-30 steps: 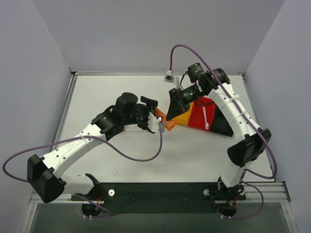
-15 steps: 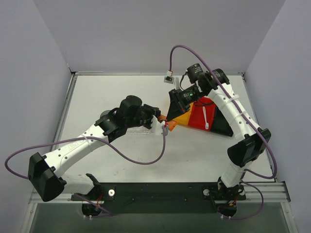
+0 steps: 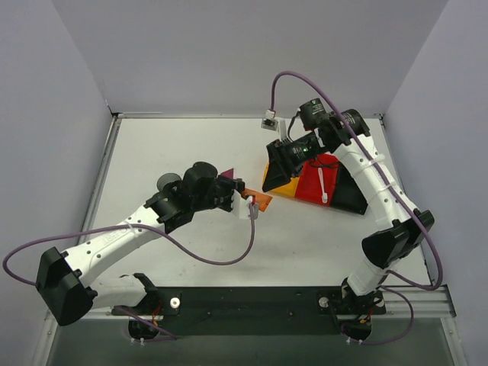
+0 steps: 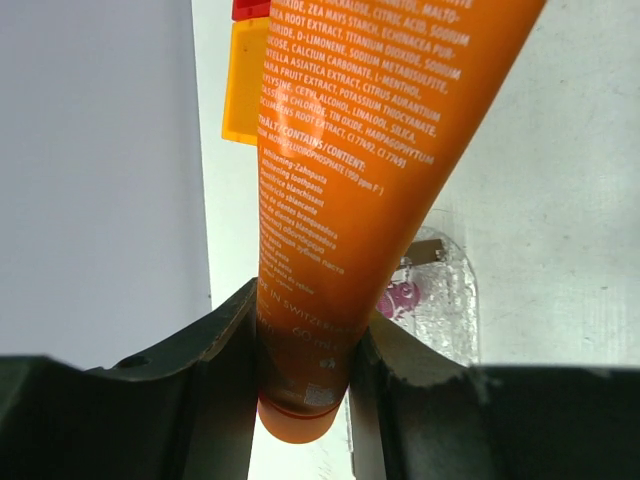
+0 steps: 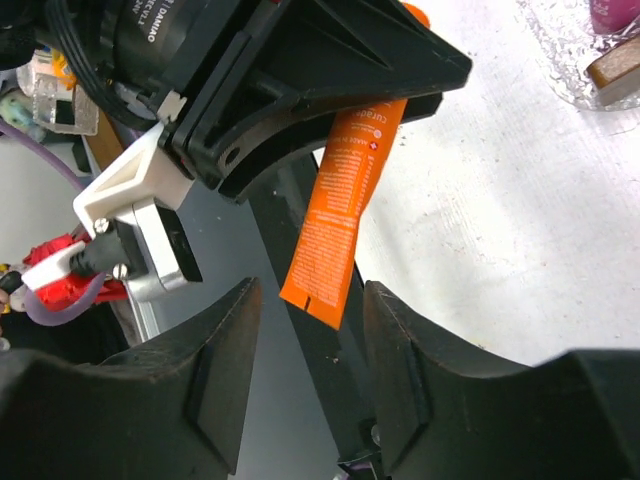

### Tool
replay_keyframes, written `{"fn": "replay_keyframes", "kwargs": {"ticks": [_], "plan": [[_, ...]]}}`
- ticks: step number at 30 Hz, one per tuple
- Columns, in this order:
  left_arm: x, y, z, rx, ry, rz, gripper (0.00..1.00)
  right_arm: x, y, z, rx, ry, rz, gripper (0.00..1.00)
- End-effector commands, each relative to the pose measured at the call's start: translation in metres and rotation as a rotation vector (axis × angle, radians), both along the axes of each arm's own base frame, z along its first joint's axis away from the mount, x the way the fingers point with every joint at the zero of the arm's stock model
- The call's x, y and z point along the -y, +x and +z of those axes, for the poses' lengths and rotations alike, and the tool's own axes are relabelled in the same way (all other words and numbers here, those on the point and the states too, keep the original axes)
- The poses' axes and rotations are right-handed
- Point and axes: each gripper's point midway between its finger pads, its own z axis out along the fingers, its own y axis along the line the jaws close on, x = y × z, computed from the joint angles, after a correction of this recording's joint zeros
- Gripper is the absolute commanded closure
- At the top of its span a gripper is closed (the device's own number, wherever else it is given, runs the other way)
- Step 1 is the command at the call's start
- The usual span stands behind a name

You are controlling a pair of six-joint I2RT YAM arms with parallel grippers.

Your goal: Prepare toiletry sets of a toothbrush and toothpaste on the tray

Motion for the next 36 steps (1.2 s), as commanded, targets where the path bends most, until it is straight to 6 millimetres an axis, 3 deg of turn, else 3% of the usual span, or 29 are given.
{"fn": "replay_keyframes", "kwargs": {"ticks": [1,3,8,12,14,17,19,21,25,29,36], "plan": [[0.001,-0.008,0.046,0.010,-0.217,0.038,1.00,0.011,-0.005,0.029,0.112,0.023,-0.016,0.58],[-0.001,-0.012,0.047,-0.052,-0.273,0.059,1.00,0.015,-0.004,0.034,0.136,0.034,-0.020,0.57],[-0.002,-0.029,0.075,-0.224,-0.473,0.060,1.00,0.028,0.003,0.048,0.229,0.066,-0.038,0.56],[-0.003,-0.036,0.097,-0.334,-0.594,0.053,1.00,0.030,-0.003,0.063,0.298,0.114,-0.024,0.55],[0.002,-0.044,0.108,-0.421,-0.660,0.025,1.00,0.027,-0.003,0.067,0.331,0.140,-0.017,0.49],[0.002,-0.047,0.127,-0.557,-0.770,0.013,1.00,0.023,-0.002,0.079,0.384,0.192,-0.034,0.47],[0.005,-0.052,0.152,-0.602,-0.848,-0.069,1.00,0.023,-0.005,0.090,0.417,0.230,-0.048,0.43],[0.007,-0.064,0.164,-0.758,-0.907,-0.117,1.00,0.018,-0.007,0.099,0.473,0.276,-0.037,0.40],[0.007,-0.076,0.189,-0.846,-0.988,-0.231,1.00,0.010,-0.012,0.108,0.543,0.334,-0.019,0.32],[0.008,-0.091,0.191,-0.941,-0.987,-0.306,1.00,0.000,-0.014,0.123,0.587,0.396,-0.005,0.24],[0.008,-0.115,0.190,-1.031,-0.944,-0.431,1.00,-0.019,-0.022,0.130,0.593,0.445,0.059,0.21]]}}
